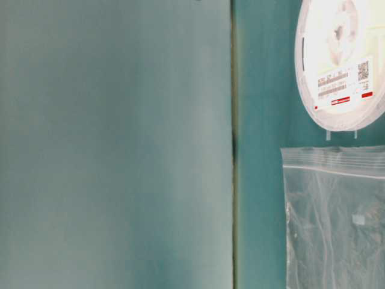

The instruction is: Take out the reel from the clear zip bag.

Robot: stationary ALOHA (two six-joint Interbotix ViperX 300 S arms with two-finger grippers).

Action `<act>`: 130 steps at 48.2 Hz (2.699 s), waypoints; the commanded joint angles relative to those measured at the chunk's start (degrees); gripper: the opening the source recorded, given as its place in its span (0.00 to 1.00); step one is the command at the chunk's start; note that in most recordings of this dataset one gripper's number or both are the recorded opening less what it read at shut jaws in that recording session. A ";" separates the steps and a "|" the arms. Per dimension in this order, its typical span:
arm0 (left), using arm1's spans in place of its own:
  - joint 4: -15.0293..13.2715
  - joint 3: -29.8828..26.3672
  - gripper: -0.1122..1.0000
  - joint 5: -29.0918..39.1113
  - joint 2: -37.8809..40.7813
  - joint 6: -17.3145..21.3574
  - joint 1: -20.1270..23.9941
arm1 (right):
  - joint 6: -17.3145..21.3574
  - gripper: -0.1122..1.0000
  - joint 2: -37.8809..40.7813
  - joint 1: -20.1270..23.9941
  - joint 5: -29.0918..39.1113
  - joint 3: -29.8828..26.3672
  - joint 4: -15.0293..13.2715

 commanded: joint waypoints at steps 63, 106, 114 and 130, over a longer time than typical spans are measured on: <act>0.09 -4.31 0.89 -2.90 -11.95 14.33 -2.20 | -24.17 0.88 -17.84 1.41 4.83 -2.11 -0.35; 0.09 -4.13 0.89 -2.81 -11.78 14.68 -2.20 | -23.82 0.88 -17.75 1.41 4.92 -1.85 -0.44; 0.26 -4.13 0.89 -2.81 -11.87 14.68 -2.20 | -23.73 0.88 -17.75 1.41 4.92 -1.49 -0.35; 0.09 -4.13 0.89 -2.81 -11.78 14.68 -2.20 | -23.64 0.88 -17.84 1.41 4.92 -1.41 -0.35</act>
